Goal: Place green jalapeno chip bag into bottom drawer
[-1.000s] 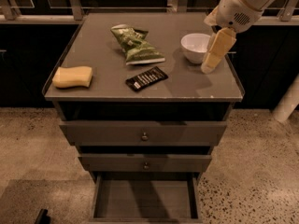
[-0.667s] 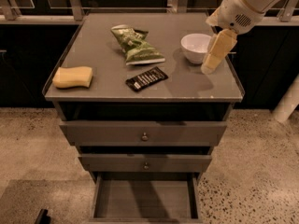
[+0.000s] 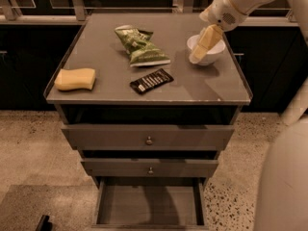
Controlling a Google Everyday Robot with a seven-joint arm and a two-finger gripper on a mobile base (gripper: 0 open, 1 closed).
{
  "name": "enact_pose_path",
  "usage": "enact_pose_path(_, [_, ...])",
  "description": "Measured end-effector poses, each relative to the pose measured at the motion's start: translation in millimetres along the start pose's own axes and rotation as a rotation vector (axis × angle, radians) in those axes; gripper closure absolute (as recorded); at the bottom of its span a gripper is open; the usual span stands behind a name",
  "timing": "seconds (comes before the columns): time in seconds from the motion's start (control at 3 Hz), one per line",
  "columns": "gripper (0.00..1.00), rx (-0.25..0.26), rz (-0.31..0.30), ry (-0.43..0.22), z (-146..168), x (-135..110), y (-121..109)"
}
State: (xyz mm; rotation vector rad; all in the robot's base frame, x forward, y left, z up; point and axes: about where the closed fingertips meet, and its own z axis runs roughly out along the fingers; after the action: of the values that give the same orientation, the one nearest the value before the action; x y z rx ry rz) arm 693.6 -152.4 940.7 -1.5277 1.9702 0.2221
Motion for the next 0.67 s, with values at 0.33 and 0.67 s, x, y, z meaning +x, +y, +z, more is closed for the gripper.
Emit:
enact_pose_path(0.33, [0.0, -0.009, -0.023, -0.061, 35, -31, -28])
enact_pose_path(0.67, [0.0, -0.043, -0.036, -0.11, 73, -60, -39])
